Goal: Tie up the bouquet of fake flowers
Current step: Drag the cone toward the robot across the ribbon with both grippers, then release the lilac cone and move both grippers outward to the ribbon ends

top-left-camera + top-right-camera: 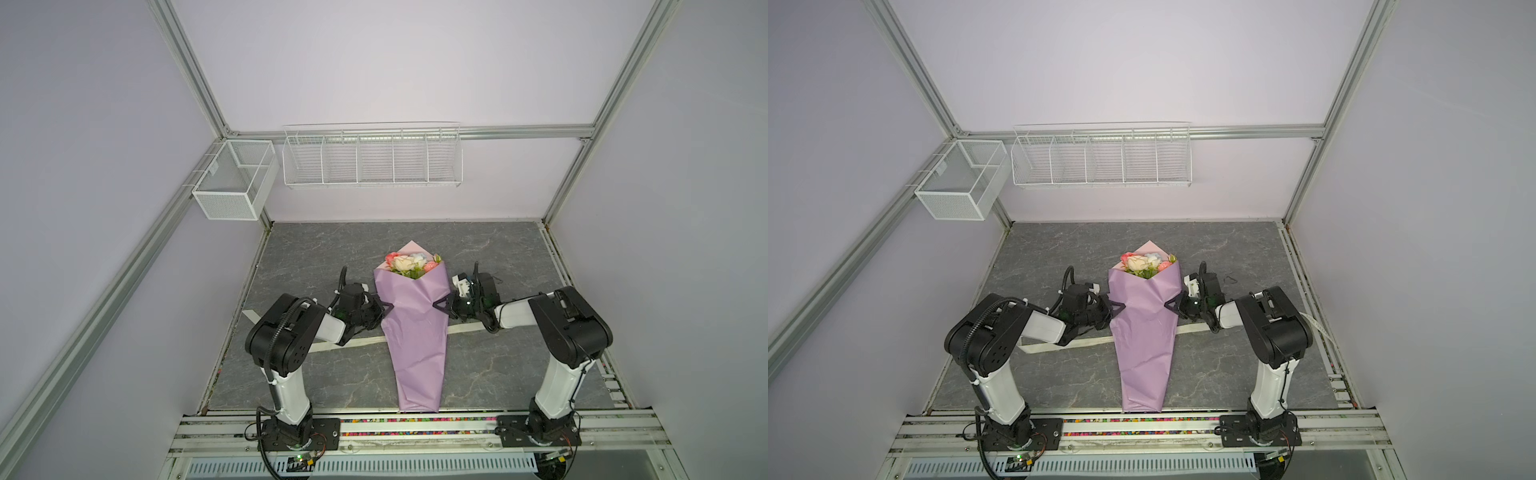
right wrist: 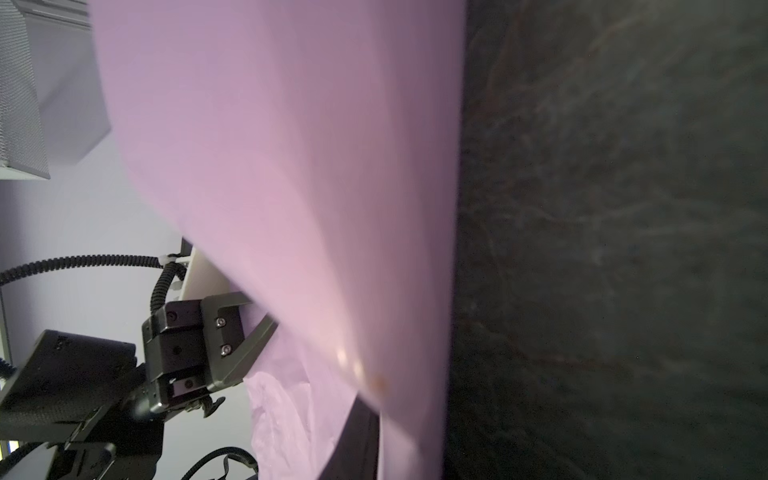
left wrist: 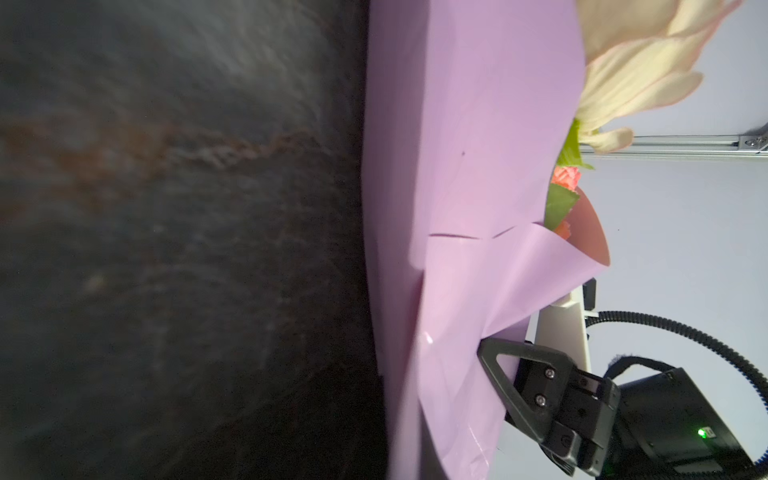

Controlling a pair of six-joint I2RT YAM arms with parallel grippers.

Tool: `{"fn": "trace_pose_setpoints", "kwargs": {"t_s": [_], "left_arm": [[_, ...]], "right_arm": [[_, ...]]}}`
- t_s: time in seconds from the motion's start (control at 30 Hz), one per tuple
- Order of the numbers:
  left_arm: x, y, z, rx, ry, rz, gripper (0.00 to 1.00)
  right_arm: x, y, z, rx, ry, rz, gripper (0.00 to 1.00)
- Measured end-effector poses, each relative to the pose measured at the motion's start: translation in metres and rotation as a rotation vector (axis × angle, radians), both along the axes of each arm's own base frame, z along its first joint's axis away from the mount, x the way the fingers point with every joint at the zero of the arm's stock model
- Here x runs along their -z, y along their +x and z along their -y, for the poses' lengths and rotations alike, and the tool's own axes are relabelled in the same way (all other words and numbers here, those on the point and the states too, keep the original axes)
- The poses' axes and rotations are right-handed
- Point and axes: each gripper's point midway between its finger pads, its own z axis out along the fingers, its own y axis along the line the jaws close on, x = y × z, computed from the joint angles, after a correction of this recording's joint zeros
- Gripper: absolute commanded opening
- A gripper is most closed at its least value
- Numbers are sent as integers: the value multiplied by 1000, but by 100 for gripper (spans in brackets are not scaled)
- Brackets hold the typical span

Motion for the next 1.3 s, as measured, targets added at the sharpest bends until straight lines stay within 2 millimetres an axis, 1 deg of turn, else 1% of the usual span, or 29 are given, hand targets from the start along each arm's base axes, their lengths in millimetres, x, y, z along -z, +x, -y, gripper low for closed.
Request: {"fn": "trace_pose_setpoints", "kwargs": {"t_s": [0.07, 0.2, 0.23, 0.27, 0.37, 0.4, 0.43, 0.5, 0.57, 0.63, 0.67, 0.73, 0.8, 0.87, 0.93, 0.97, 1.03, 1.07, 1.1, 1.13, 1.2, 1.23, 1.3], "left_arm": [[1, 1, -1, -7, 9, 0, 4], [3, 1, -2, -9, 21, -4, 5], [4, 1, -3, -9, 24, -7, 7], [4, 1, -3, -7, 27, -8, 12], [4, 1, -3, -4, 34, -7, 17], [2, 0, -3, -2, 38, -4, 21], [1, 0, -4, -2, 42, -4, 25], [-3, -1, -5, 8, 55, -2, 38], [-11, -2, -8, 17, 70, 5, 47], [-21, -2, -13, 14, 90, 20, 57], [-27, -3, -18, 12, 110, 25, 62], [-39, -4, -26, 5, 154, 42, 70], [-55, -3, -34, -2, 212, 68, 74], [-68, -5, -43, -9, 268, 91, 77], [-76, -8, -54, -24, 324, 97, 78], [-79, -11, -61, -34, 357, 95, 78], [-82, -18, -82, -71, 433, 75, 78], [-82, -22, -94, -94, 476, 58, 77], [-81, -26, -108, -121, 520, 39, 76], [-80, -30, -120, -148, 556, 20, 76], [-77, -38, -160, -246, 653, -40, 77], [-76, -41, -178, -293, 686, -65, 77], [-74, -51, -221, -411, 741, -129, 77]], "right_arm": [[-2, 3, -1, -5, -4, 5, 14], [-4, 6, -2, -10, -13, 4, 15], [-3, 6, -2, -9, -16, 1, 15], [-2, 6, -1, -8, -18, -5, 15], [0, 4, 0, -5, -25, -13, 19], [1, 4, 0, -4, -30, -16, 22], [2, 3, 1, -4, -34, -20, 27], [2, 0, 4, -2, -51, -29, 39], [-5, -2, 8, -1, -72, -17, 46], [-16, -4, 15, 6, -108, -3, 57], [-22, -5, 22, 18, -135, 7, 61], [-33, -7, 35, 41, -186, 28, 68], [-42, -9, 52, 76, -242, 40, 72], [-50, -12, 70, 112, -293, 47, 78], [-58, -17, 88, 149, -344, 61, 82], [-63, -21, 97, 168, -371, 69, 85], [-77, -28, 113, 204, -429, 100, 93], [-86, -32, 122, 227, -459, 125, 100], [-96, -36, 130, 251, -489, 152, 93], [-104, -39, 137, 276, -509, 170, 89], [-122, -46, 155, 332, -549, 215, 89], [-128, -48, 162, 355, -564, 229, 89], [-135, -54, 178, 401, -590, 237, 89]]}}
